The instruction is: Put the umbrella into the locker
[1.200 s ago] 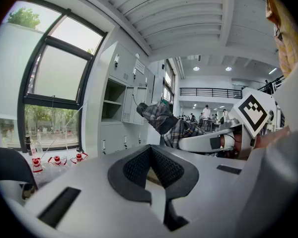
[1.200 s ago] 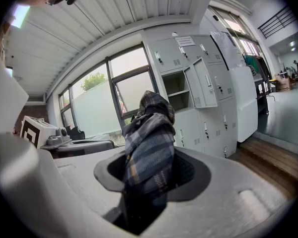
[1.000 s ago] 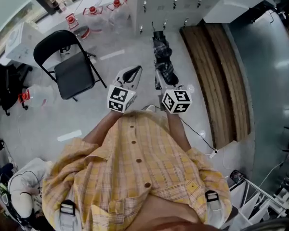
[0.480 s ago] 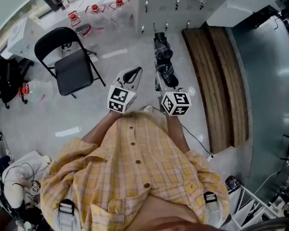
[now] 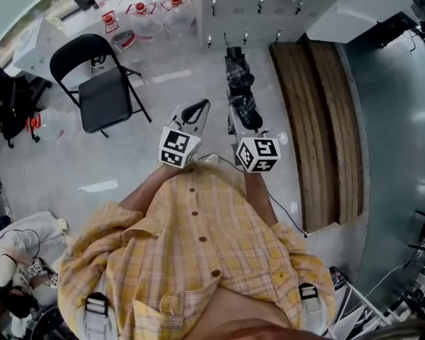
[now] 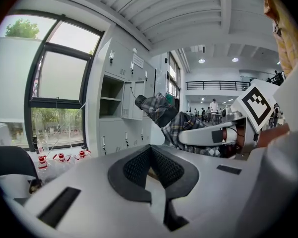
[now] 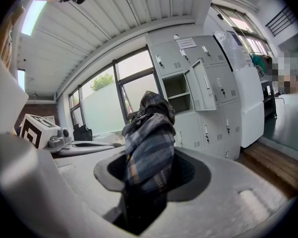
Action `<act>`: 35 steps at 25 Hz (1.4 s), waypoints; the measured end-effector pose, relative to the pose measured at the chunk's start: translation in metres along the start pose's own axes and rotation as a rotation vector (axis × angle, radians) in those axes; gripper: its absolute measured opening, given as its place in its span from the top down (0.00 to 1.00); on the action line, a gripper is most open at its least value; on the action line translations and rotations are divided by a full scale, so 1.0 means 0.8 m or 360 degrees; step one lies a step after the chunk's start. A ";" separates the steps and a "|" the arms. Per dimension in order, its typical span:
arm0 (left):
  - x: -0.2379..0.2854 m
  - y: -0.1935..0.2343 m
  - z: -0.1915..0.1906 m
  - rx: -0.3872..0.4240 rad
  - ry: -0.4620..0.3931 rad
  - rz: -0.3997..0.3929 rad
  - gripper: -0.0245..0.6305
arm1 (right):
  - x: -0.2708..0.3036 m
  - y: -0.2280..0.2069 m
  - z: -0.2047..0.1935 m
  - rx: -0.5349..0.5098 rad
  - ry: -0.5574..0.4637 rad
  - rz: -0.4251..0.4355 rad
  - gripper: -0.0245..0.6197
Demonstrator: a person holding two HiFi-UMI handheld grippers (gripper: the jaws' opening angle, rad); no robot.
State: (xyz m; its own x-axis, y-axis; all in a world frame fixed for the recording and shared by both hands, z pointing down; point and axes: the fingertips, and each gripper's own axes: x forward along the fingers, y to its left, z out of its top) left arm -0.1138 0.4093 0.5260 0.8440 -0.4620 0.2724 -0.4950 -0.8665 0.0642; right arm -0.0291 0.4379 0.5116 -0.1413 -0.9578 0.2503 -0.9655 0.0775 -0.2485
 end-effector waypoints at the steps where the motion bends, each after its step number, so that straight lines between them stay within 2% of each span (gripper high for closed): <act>1: 0.001 -0.002 -0.001 -0.0006 0.0009 0.0012 0.96 | -0.001 -0.004 -0.001 0.0006 0.0004 0.0003 0.69; 8: 0.019 -0.005 -0.002 0.0008 0.0047 0.0020 0.96 | 0.015 -0.020 0.000 0.0015 0.0022 0.0038 0.69; 15: 0.064 0.038 0.004 -0.0047 0.0019 0.0060 0.96 | 0.062 -0.045 0.010 -0.0010 0.0051 0.0061 0.69; 19: 0.101 0.057 0.015 -0.0034 0.0021 0.0051 0.96 | 0.099 -0.067 0.027 -0.0001 0.0051 0.0073 0.69; 25: 0.149 0.117 0.026 -0.0058 0.0011 0.0068 0.96 | 0.168 -0.082 0.040 -0.0019 0.0062 0.0105 0.69; 35: 0.255 0.233 0.072 -0.0120 -0.0013 0.0065 0.96 | 0.301 -0.139 0.099 -0.0002 0.0073 0.0077 0.69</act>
State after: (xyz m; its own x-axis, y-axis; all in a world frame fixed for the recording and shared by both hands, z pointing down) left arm -0.0219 0.1427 0.5383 0.8243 -0.4986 0.2683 -0.5430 -0.8304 0.1251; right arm 0.0617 0.1765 0.5252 -0.1980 -0.9391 0.2809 -0.9575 0.1240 -0.2603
